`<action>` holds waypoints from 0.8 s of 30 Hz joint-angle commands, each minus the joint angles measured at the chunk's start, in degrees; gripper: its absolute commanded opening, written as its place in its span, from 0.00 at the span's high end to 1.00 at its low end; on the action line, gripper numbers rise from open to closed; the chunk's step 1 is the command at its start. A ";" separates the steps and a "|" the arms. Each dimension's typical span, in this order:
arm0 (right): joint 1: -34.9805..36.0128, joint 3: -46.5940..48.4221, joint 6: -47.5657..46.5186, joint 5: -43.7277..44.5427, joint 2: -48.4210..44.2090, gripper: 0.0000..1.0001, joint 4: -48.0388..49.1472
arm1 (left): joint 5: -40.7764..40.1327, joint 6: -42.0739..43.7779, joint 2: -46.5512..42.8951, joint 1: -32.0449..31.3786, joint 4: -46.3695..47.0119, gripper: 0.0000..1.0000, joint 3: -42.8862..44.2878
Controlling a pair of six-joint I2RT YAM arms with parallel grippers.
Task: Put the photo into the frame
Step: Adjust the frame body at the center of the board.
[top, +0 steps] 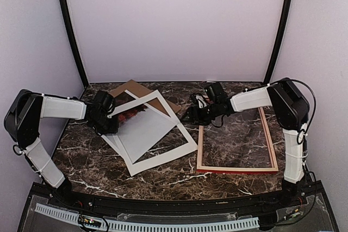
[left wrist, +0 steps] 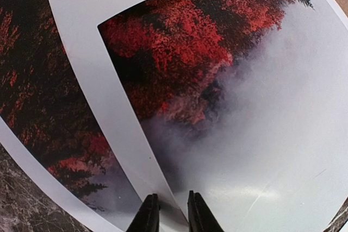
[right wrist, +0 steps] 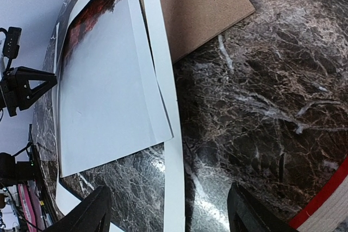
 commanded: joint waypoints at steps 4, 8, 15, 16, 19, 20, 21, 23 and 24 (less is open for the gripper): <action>-0.98 -2.73 -2.52 2.55 -0.74 0.25 -6.54 | -3.62 0.88 -1.99 0.35 -3.46 0.80 1.97; -0.90 -3.02 -3.34 1.45 -1.69 0.25 -6.69 | -2.58 0.88 -2.93 0.36 -3.29 0.80 2.29; -0.90 -3.47 -4.08 0.92 -2.64 0.25 -7.13 | 2.40 1.41 -2.91 0.30 -1.35 0.80 3.62; -0.90 -3.55 -4.17 0.80 -2.75 0.25 -7.17 | 3.53 1.36 -2.88 0.27 -1.10 0.80 3.72; -0.82 -3.43 -4.31 0.72 -3.00 0.25 -7.21 | 6.33 1.25 -2.70 0.03 0.07 0.80 4.18; -0.80 -3.32 -4.39 0.70 -2.98 0.25 -7.32 | 6.78 1.24 -2.64 -0.28 0.35 0.79 4.26; -0.80 -3.23 -4.44 0.75 -3.00 0.25 -7.41 | 7.24 1.25 -2.44 -0.45 0.72 0.79 4.48; -0.74 -3.00 -4.44 0.80 -2.92 0.25 -7.44 | 7.00 1.19 -1.71 -0.86 -0.14 0.79 5.34; -0.67 -2.91 -4.47 0.78 -2.92 0.25 -7.56 | 6.58 1.12 -1.20 -1.01 -0.67 0.79 5.94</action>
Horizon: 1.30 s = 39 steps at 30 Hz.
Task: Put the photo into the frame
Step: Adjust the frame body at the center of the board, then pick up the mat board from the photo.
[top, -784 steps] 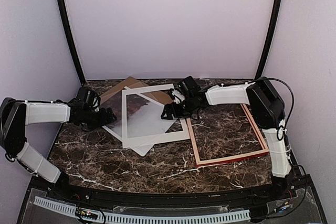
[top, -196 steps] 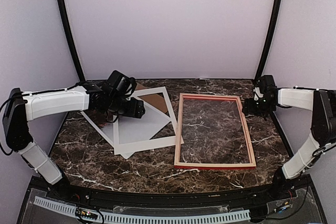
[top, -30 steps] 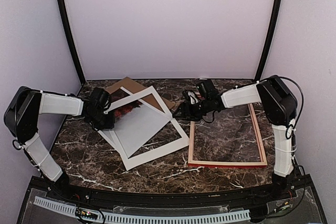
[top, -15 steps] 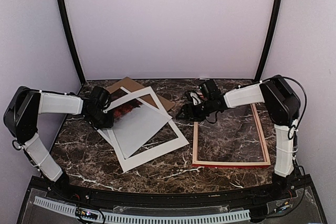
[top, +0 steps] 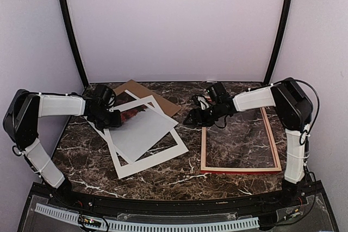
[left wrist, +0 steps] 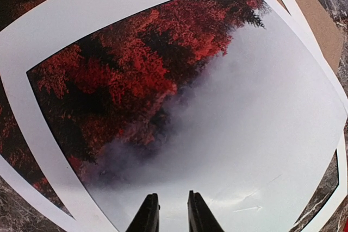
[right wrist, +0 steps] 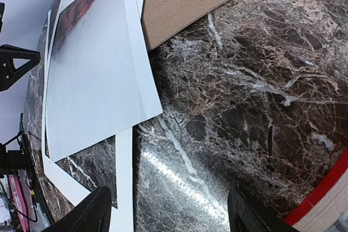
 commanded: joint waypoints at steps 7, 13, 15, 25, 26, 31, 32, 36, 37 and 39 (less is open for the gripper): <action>2.55 1.89 -3.10 3.85 0.37 0.25 -7.46 | -5.77 -0.68 -2.63 -0.69 -5.40 0.65 0.79; 6.93 3.20 -3.38 5.70 2.13 0.25 -7.46 | -6.04 -3.73 -12.55 -0.61 -6.93 0.45 -7.84; 8.35 3.75 -3.46 6.76 2.65 0.25 -7.43 | -4.76 -5.10 -14.72 -0.60 -7.01 0.43 -10.46; 13.20 4.93 -3.17 11.84 1.61 0.26 -8.73 | -0.70 -8.54 -18.64 -0.24 -4.77 0.39 -19.51; 13.60 4.97 -3.17 12.45 1.52 0.26 -8.95 | 1.31 -8.78 -18.75 -0.16 -4.13 0.39 -20.01; 15.61 4.67 -3.08 14.12 0.38 0.26 -8.93 | 5.35 -9.52 -18.69 0.57 -1.36 0.37 -22.51; 15.95 4.63 -3.08 14.26 0.17 0.26 -8.88 | 6.53 -9.71 -18.60 0.62 -0.29 0.37 -22.74; 16.90 4.71 -3.00 14.50 -0.18 0.27 -8.92 | 9.95 -10.52 -17.66 0.72 2.40 0.37 -23.75; 17.08 4.72 -2.99 14.49 -0.13 0.27 -9.00 | 10.65 -10.64 -17.46 0.72 3.18 0.37 -24.17; 17.51 4.80 -2.99 14.44 -0.06 0.27 -9.00 | 11.71 -11.07 -16.92 0.72 4.64 0.37 -24.89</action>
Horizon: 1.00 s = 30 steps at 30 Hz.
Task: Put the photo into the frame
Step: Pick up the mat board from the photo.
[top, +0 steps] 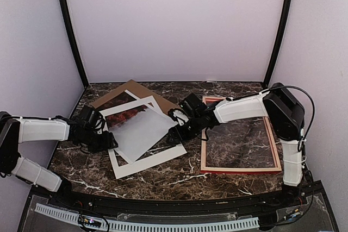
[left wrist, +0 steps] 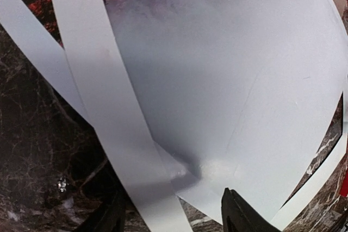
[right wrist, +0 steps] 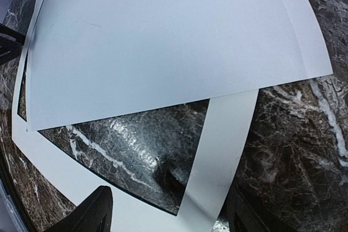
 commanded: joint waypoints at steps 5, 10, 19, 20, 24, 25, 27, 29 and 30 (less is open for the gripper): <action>1.68 0.53 0.62 0.96 -0.49 0.27 -1.74 | 7.94 -2.73 2.21 0.24 7.03 0.38 -4.20; 1.68 -1.06 2.19 2.07 -0.91 0.28 -1.29 | 9.12 -3.28 1.47 0.24 9.58 0.41 -4.93; 1.70 -1.99 3.43 2.30 -1.29 0.28 -0.76 | 6.85 -1.84 0.57 0.24 7.98 0.53 -4.07; 1.72 -1.94 3.43 2.34 -1.25 0.28 -0.80 | 6.65 -1.58 0.58 0.24 7.76 0.55 -3.92; 1.68 -1.72 3.45 2.09 -0.84 0.28 -0.74 | 5.50 -0.60 0.87 0.19 6.57 0.62 -3.27; 1.75 -1.72 3.53 1.92 -0.74 0.28 -0.67 | 5.44 -0.31 1.21 0.23 6.31 0.63 -3.15; 1.68 -1.85 3.67 1.68 -0.64 0.28 -0.49 | 5.58 0.08 1.66 0.16 6.22 0.63 -2.93; 1.71 -1.97 3.72 1.48 -0.68 0.28 -0.28 | 5.88 0.27 2.17 0.15 6.27 0.63 -2.63; 1.71 -2.05 3.79 1.30 -0.64 0.28 -0.11 | 6.08 0.31 2.35 0.15 6.37 0.62 -2.57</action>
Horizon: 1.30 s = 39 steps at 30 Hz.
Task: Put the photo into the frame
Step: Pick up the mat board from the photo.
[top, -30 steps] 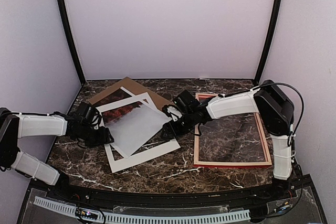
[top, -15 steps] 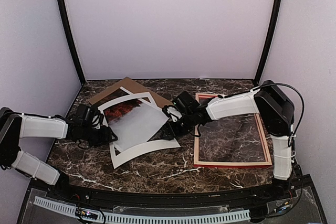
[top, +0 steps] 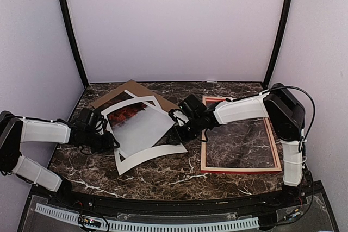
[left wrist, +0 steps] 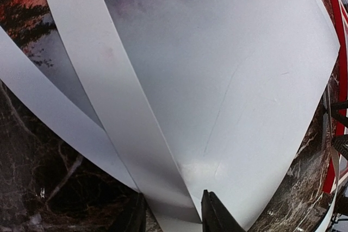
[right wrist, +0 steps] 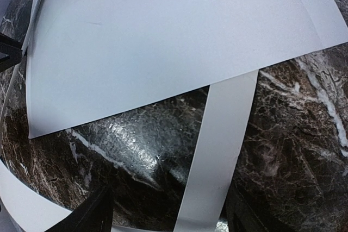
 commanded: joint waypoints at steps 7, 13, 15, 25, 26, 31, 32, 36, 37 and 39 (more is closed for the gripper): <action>0.73 -2.20 1.65 -1.96 -0.17 0.28 0.97 | 0.28 2.00 2.87 -0.21 -2.76 0.54 1.24; 0.72 -2.71 1.84 -2.41 0.02 0.28 1.71 | -3.13 2.53 4.59 -1.76 -5.35 0.57 2.71; 0.77 -2.80 1.94 -2.53 0.04 0.28 1.75 | -4.74 2.63 5.17 -2.63 -6.47 0.60 3.46; 0.53 -3.37 1.54 -1.65 -0.84 0.28 1.11 | -9.89 2.33 7.73 -6.63 -9.73 0.73 6.91; 0.47 -3.52 1.45 -1.37 -1.07 0.28 0.98 | -10.22 2.31 7.56 -6.66 -10.07 0.74 7.01; -0.41 -4.34 1.23 -0.67 -2.46 0.27 0.78 | -11.06 2.37 6.34 -6.68 -10.89 0.78 7.72; -0.63 -4.50 1.21 -0.59 -2.71 0.27 0.70 | -11.13 2.38 6.29 -6.73 -10.97 0.78 7.81; -1.57 -5.06 0.75 0.35 -3.96 0.27 0.03 | -11.17 2.43 5.88 -6.77 -11.21 0.79 8.45; -1.90 -5.20 0.71 0.57 -4.38 0.26 -0.11 | -11.15 2.45 5.78 -6.84 -11.28 0.78 8.78; -2.75 -5.70 0.48 0.94 -5.38 0.26 -0.40 | -11.13 2.51 5.72 -7.00 -11.28 0.78 9.43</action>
